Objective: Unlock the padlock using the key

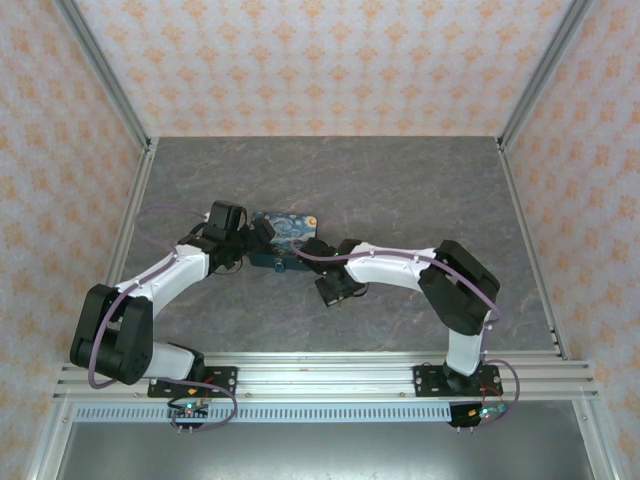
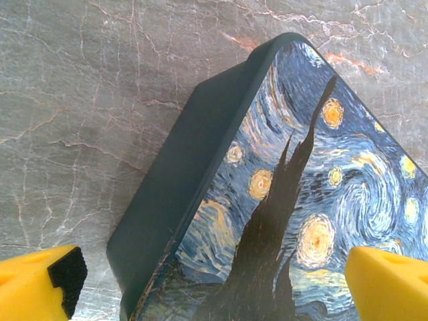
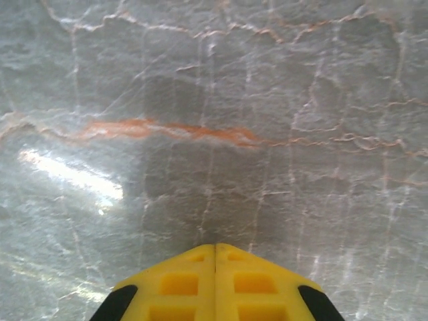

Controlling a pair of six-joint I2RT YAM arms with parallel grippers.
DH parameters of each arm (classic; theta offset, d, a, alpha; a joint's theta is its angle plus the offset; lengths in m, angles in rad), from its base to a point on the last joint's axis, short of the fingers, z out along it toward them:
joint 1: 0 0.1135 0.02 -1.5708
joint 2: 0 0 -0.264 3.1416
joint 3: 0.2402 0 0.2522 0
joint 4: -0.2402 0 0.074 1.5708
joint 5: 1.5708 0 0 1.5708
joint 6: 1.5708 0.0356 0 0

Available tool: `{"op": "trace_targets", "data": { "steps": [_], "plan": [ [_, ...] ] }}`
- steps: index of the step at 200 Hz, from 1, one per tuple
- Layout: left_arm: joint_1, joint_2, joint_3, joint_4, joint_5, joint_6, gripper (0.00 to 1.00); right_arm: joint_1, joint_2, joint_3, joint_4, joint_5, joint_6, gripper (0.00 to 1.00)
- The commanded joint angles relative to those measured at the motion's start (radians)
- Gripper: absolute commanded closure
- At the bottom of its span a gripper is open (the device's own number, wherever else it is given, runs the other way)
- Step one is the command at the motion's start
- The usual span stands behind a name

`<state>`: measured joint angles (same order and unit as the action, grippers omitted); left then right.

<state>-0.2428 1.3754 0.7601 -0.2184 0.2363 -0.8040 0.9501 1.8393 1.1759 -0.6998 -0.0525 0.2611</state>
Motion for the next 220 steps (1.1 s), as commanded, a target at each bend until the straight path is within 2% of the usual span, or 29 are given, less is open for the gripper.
{"op": "trace_targets", "data": {
  "steps": [1,37,72,130,220],
  "plan": [
    [-0.010,-0.006,0.011,0.005,0.005,0.009,0.00,-0.001,0.005,0.023,-0.051,0.097,0.034,1.00],
    [-0.010,-0.011,0.009,0.005,0.003,0.011,0.00,-0.001,-0.075,-0.005,-0.015,0.135,0.108,1.00],
    [-0.011,-0.012,0.005,0.006,0.005,0.011,0.00,-0.015,-0.149,-0.053,0.051,0.113,0.170,1.00],
    [-0.011,-0.016,0.005,0.006,0.006,0.011,0.00,-0.102,-0.216,-0.144,0.132,0.091,0.230,1.00],
    [-0.010,-0.021,-0.001,0.007,0.011,0.011,0.00,-0.145,-0.110,-0.123,0.207,0.087,0.226,1.00]
  ]
}}
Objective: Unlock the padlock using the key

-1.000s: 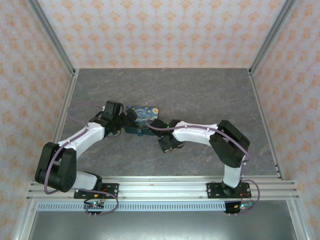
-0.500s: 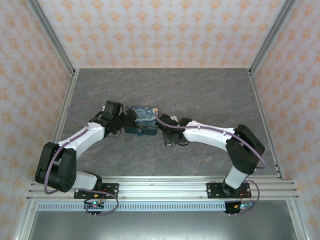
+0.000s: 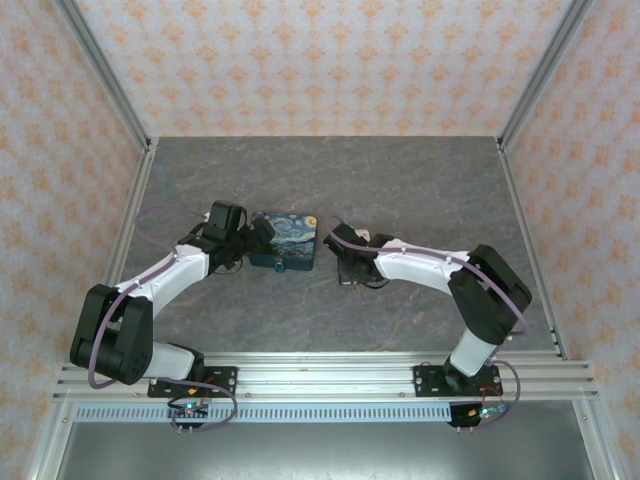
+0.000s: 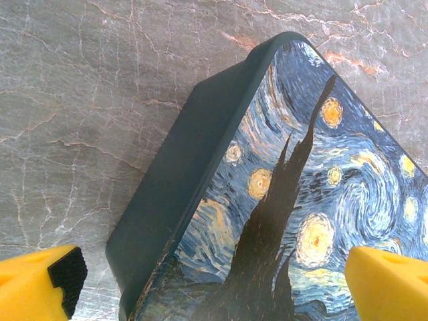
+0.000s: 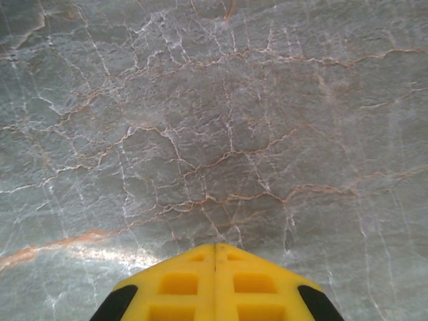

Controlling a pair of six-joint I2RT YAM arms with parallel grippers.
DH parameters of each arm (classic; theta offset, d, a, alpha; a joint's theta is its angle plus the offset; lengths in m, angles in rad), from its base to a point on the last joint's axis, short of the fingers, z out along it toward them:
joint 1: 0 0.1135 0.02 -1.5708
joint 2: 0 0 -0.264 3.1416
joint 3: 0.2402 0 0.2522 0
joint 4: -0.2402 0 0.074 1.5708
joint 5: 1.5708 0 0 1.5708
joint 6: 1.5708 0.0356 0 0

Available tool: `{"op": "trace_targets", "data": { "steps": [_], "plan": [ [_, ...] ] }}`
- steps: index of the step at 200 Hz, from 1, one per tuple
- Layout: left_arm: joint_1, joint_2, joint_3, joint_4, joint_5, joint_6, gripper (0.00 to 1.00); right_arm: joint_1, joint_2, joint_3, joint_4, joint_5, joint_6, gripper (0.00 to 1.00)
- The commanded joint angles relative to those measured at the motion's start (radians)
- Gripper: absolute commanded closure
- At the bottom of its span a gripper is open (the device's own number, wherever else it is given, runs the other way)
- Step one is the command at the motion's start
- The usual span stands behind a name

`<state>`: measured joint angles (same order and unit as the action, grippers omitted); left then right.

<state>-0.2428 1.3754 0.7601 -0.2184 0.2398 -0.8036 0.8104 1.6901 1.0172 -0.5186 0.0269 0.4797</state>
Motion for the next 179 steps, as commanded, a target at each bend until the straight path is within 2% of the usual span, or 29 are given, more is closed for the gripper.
{"op": "trace_targets", "data": {
  "steps": [1,125,179],
  "plan": [
    [-0.010,-0.021,-0.002,0.007,0.008,0.011,0.00,-0.005,0.041,0.037,0.026,0.007,0.007,1.00],
    [-0.010,-0.046,-0.006,-0.005,0.014,0.014,0.00,-0.022,0.039,0.030,0.089,-0.044,0.013,1.00],
    [-0.027,-0.105,0.023,0.009,0.081,0.056,0.00,-0.022,-0.097,0.055,0.060,-0.071,0.037,1.00]
  ]
}}
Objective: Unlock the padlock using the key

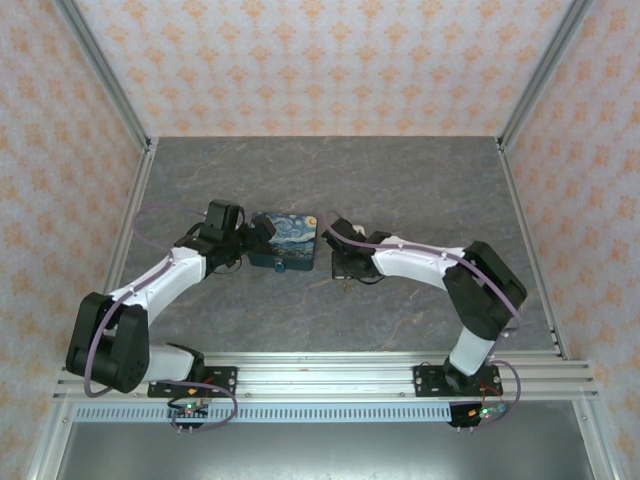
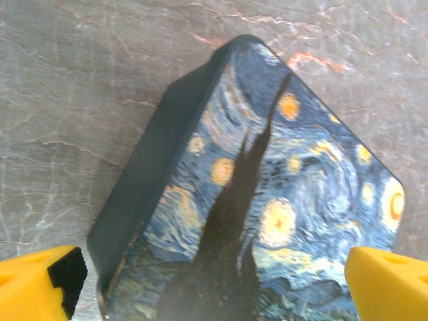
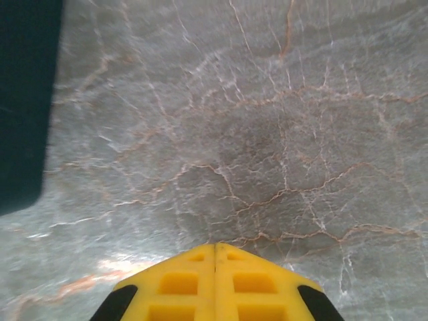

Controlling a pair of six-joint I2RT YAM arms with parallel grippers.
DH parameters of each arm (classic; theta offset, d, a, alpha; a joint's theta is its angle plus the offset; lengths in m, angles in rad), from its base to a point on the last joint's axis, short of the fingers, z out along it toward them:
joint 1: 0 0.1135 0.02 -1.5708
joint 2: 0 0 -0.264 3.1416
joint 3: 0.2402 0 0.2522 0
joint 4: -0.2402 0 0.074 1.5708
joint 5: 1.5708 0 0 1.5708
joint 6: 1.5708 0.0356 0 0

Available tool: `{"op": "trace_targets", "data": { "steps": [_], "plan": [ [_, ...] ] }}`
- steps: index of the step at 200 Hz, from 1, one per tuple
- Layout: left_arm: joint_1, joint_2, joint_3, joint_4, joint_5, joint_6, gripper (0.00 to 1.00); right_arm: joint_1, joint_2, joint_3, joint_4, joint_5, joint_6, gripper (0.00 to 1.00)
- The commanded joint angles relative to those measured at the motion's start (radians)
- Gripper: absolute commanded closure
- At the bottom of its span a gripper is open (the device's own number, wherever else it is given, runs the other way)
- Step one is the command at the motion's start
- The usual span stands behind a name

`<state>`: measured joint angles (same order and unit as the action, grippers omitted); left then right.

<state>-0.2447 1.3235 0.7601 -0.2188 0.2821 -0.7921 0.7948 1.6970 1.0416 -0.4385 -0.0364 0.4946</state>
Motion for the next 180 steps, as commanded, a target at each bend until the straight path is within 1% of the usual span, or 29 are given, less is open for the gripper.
{"op": "trace_targets", "data": {
  "steps": [1,36,49,68,83,98,125,139,180],
  "plan": [
    [-0.027,-0.056,0.024,0.010,0.039,0.046,0.00,-0.006,-0.106,0.031,-0.020,-0.008,0.022,1.00],
    [-0.070,-0.096,0.085,-0.019,0.009,0.046,0.00,-0.006,-0.206,0.100,-0.059,-0.011,0.023,1.00],
    [-0.083,-0.105,0.102,-0.018,-0.033,0.018,0.00,-0.006,-0.227,0.139,-0.074,-0.008,0.019,1.00],
    [-0.101,-0.126,0.102,0.032,-0.089,-0.024,0.00,-0.006,-0.249,0.200,-0.088,0.000,0.015,1.00],
    [-0.103,-0.129,0.118,0.042,-0.111,-0.095,0.00,-0.006,-0.255,0.254,-0.094,0.002,0.012,1.00],
    [-0.103,-0.114,0.152,0.048,-0.075,-0.162,0.00,-0.006,-0.254,0.304,-0.090,0.004,0.014,1.00],
    [-0.103,-0.059,0.207,0.089,0.046,-0.290,0.00,-0.006,-0.248,0.369,-0.058,0.015,0.032,1.00],
    [-0.106,-0.043,0.203,0.159,0.088,-0.379,0.00,-0.006,-0.246,0.387,-0.031,0.025,0.052,1.00],
    [-0.122,-0.049,0.180,0.282,0.079,-0.613,0.00,-0.008,-0.251,0.380,0.084,0.067,0.129,1.00]
  ]
}}
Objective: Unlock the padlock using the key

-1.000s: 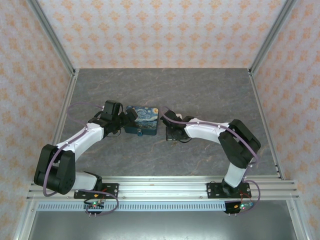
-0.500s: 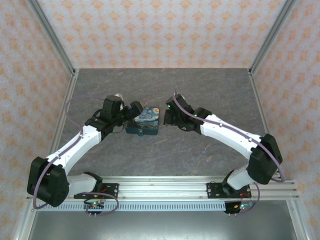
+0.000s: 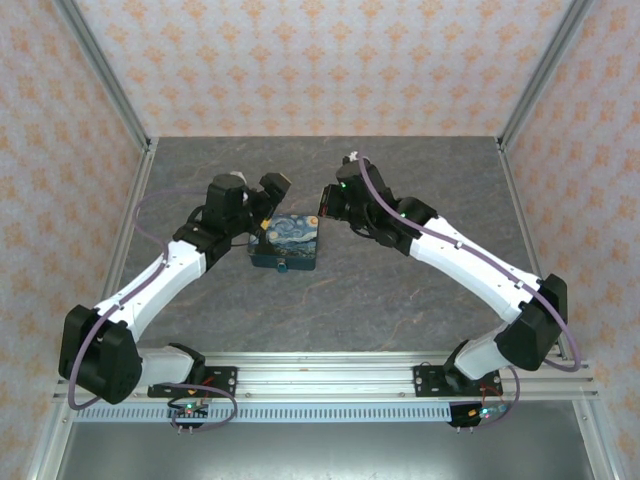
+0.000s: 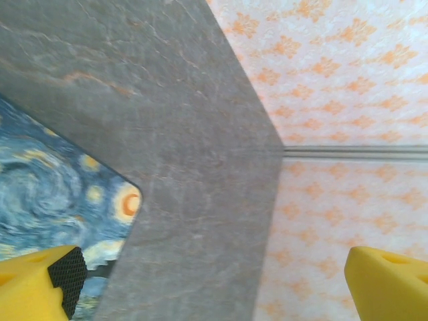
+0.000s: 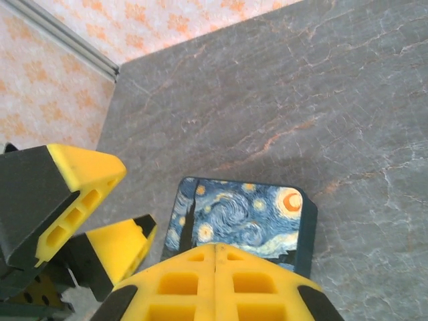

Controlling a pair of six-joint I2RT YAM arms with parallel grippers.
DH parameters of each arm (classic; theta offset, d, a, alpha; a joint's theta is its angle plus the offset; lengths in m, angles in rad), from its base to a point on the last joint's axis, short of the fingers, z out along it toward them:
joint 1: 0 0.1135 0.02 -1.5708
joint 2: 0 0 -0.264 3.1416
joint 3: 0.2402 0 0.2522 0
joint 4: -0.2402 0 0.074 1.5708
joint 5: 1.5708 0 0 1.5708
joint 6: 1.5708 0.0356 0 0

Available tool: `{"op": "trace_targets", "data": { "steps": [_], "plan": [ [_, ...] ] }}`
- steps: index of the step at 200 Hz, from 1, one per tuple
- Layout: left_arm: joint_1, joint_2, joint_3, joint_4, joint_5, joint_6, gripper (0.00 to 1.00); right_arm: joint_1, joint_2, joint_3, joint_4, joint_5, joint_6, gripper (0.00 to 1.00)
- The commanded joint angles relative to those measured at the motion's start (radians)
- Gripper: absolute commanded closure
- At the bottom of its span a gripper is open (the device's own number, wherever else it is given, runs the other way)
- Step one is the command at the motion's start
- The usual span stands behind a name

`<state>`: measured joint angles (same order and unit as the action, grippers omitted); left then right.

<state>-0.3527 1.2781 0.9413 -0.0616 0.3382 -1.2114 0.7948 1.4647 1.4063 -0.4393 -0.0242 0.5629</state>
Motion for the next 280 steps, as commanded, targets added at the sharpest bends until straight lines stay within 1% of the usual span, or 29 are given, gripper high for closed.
{"op": "trace_targets", "data": {
  "steps": [1,36,53,89,117,162,182,201,216,268,280],
  "plan": [
    [-0.015,-0.003,-0.002,0.130,0.024,-0.199,0.00,-0.008,-0.018,0.014,0.086,0.055,0.063,1.00],
    [-0.045,0.031,-0.026,0.269,0.040,-0.394,0.00,-0.008,-0.009,0.018,0.152,0.074,0.096,1.00],
    [-0.072,0.052,-0.046,0.345,0.021,-0.481,0.00,-0.007,0.002,0.022,0.173,0.081,0.109,1.00],
    [-0.117,0.107,-0.051,0.464,0.000,-0.598,0.01,-0.009,0.015,0.021,0.218,0.093,0.129,1.00],
    [-0.143,0.153,-0.052,0.566,-0.025,-0.677,0.06,-0.009,0.025,0.016,0.242,0.095,0.142,1.00],
    [-0.172,0.204,-0.038,0.657,-0.055,-0.729,0.18,-0.011,0.043,0.004,0.262,0.092,0.152,1.00],
    [-0.176,0.208,-0.036,0.663,-0.066,-0.729,0.27,-0.012,0.038,-0.018,0.266,0.092,0.155,1.00],
    [-0.177,0.208,-0.042,0.659,-0.073,-0.728,0.38,-0.020,0.023,-0.049,0.282,0.093,0.167,1.00],
    [-0.180,0.205,-0.050,0.653,-0.078,-0.725,0.43,-0.026,0.010,-0.074,0.291,0.097,0.175,1.00],
    [-0.183,0.195,-0.063,0.623,-0.084,-0.702,0.52,-0.035,-0.011,-0.102,0.295,0.099,0.177,1.00],
    [-0.183,0.193,-0.067,0.612,-0.087,-0.693,0.53,-0.036,-0.015,-0.108,0.298,0.099,0.177,1.00]
  ]
}}
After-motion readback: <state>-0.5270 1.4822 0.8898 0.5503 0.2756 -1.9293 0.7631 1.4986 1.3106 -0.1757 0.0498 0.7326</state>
